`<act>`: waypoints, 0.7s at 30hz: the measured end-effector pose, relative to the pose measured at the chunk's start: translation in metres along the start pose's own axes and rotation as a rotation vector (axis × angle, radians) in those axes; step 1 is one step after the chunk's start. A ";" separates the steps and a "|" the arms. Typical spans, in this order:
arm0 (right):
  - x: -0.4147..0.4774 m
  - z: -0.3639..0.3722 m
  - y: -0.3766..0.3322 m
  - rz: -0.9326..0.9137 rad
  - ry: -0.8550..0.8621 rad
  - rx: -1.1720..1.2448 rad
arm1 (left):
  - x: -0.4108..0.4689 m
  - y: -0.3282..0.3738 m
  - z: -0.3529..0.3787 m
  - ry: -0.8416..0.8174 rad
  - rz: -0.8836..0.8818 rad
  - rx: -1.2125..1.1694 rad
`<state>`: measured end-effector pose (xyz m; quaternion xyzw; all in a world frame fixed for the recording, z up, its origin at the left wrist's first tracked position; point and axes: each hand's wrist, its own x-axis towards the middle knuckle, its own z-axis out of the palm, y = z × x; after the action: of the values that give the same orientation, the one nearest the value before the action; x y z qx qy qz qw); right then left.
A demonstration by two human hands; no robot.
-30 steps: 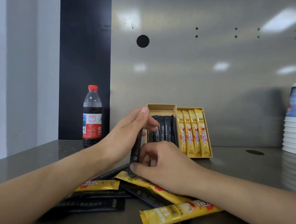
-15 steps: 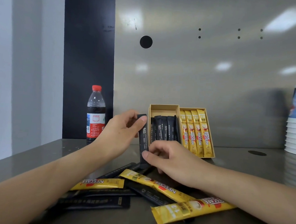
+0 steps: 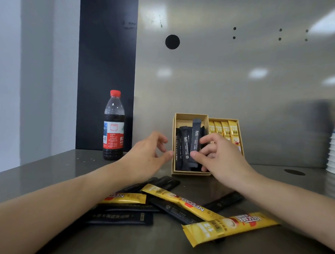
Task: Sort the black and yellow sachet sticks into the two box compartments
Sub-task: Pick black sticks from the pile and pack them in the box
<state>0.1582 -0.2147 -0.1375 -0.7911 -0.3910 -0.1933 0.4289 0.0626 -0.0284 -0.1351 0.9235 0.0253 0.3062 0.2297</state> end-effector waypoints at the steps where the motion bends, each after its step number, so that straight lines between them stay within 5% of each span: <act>1: 0.001 -0.001 0.001 -0.015 0.020 -0.027 | 0.000 0.000 0.001 -0.029 -0.002 0.015; 21: 0.010 0.016 0.006 -0.227 0.015 -0.377 | 0.006 -0.004 0.014 -0.239 -0.033 0.004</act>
<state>0.1691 -0.1987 -0.1434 -0.8068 -0.4314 -0.3156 0.2518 0.0754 -0.0293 -0.1433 0.9534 0.0134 0.1899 0.2342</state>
